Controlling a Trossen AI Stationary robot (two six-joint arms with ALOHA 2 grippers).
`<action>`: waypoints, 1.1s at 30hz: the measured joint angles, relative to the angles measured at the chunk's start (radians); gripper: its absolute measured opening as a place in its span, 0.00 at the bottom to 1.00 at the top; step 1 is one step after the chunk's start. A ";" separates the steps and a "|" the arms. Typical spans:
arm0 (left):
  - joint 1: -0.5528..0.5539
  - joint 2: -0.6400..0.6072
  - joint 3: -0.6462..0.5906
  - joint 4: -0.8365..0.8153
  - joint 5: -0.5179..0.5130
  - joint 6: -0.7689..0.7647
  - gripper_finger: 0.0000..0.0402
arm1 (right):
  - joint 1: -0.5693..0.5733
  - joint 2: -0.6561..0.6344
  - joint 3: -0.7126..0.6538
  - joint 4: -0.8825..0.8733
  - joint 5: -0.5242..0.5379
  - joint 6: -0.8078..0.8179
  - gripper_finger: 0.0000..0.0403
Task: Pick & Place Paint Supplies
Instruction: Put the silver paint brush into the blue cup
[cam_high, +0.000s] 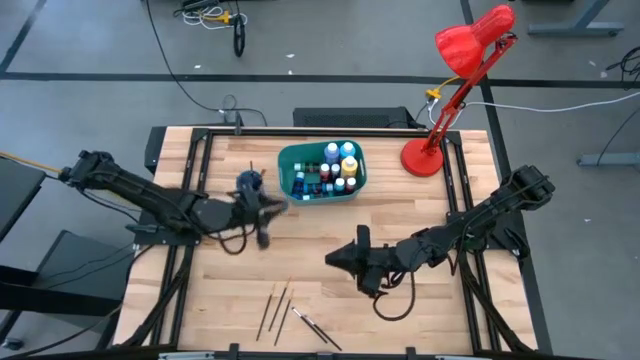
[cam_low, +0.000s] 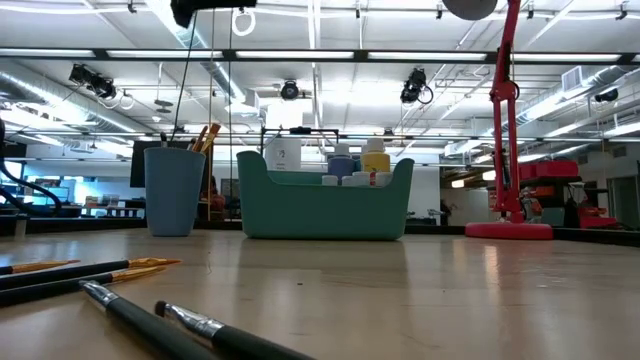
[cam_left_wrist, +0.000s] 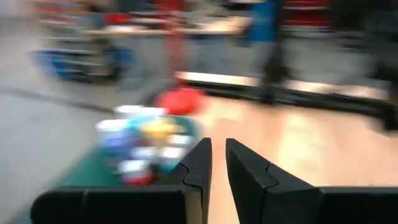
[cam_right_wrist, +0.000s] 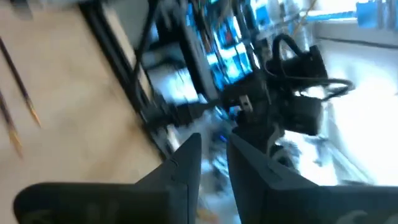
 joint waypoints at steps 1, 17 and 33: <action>-0.010 0.001 0.000 -0.002 0.068 -0.006 0.13 | -0.001 0.000 0.000 0.011 -0.038 0.047 0.20; -0.104 0.401 -0.045 0.148 0.604 -0.039 0.19 | -0.014 0.000 0.000 0.062 -0.068 0.124 0.20; -0.178 0.718 0.000 0.252 0.763 -0.042 0.36 | -0.064 0.000 0.000 0.038 -0.074 0.203 0.20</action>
